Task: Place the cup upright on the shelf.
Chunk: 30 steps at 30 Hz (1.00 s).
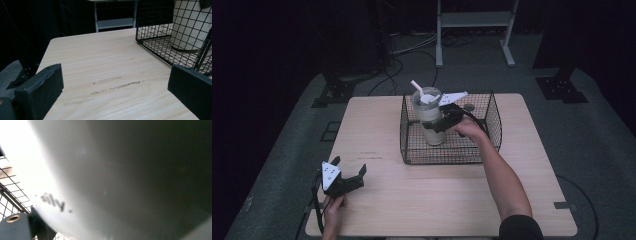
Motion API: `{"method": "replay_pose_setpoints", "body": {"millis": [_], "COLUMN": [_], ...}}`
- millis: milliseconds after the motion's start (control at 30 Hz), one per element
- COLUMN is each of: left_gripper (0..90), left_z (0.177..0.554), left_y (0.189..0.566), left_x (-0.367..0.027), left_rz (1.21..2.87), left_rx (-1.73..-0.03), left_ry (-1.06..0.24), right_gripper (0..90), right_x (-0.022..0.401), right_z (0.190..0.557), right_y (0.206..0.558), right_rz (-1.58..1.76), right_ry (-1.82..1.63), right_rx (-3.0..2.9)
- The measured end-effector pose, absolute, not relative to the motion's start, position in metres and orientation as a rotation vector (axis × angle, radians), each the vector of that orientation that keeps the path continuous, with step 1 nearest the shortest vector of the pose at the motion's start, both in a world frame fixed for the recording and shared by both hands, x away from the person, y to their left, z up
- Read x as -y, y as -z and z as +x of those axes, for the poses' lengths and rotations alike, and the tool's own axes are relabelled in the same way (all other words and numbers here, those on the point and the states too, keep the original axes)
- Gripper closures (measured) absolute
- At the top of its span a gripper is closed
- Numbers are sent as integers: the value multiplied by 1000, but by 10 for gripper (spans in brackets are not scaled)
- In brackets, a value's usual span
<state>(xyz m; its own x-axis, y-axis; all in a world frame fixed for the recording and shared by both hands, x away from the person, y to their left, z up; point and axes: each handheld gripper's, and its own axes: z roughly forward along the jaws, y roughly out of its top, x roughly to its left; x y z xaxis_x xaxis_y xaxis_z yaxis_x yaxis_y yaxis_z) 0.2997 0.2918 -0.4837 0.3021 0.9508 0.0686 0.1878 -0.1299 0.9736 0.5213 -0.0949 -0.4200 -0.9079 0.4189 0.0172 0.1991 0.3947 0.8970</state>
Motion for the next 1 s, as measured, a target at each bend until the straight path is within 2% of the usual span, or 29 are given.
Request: {"method": "replay_pose_setpoints", "body": {"millis": [1000], "left_gripper": [0], "left_z": [300], "left_y": [484], "left_x": [-292], "left_rz": [1561], "left_rx": [-1078], "left_ry": [-950], "right_gripper": [83], "right_x": [101], "right_z": [513], "right_y": [416], "right_rz": [547], "right_ry": [-1462], "right_rx": [-2435]}}
